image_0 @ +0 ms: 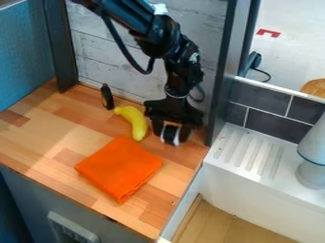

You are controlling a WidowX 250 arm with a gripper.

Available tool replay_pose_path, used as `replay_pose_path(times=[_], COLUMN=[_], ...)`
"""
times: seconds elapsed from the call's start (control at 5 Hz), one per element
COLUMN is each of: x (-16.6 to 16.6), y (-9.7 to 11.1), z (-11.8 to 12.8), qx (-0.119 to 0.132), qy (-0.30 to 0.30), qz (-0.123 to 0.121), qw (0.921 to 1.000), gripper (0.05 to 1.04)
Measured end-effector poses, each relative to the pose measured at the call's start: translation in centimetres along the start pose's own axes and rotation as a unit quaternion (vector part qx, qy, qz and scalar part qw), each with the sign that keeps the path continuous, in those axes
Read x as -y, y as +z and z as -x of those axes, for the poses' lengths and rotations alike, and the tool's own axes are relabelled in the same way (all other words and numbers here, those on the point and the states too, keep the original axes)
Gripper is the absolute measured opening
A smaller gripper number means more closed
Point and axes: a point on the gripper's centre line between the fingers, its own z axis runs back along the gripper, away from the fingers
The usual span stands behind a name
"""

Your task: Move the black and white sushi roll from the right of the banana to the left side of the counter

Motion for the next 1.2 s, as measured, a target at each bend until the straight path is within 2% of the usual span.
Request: replay_pose_path(times=[0.2,0.4,0.6,0.8,1.0,1.2], x=[0.0,-0.3,-1.9,-5.2,-9.1,-12.7], y=[-0.1,0.5,3.8,6.5,8.0,7.5], z=[0.1,0.9,1.1,2.5,3.8,4.2], qx=[-0.001,-0.003,0.020,0.034,0.036,0.030], qy=[0.001,0.002,0.032,0.077,0.121,0.161], qz=[0.001,0.002,0.022,0.025,-0.002,-0.033], qw=[1.0000,1.0000,0.9991,0.9961,0.9920,0.9860], gripper=[0.642,0.642,0.642,0.643,0.642,0.642])
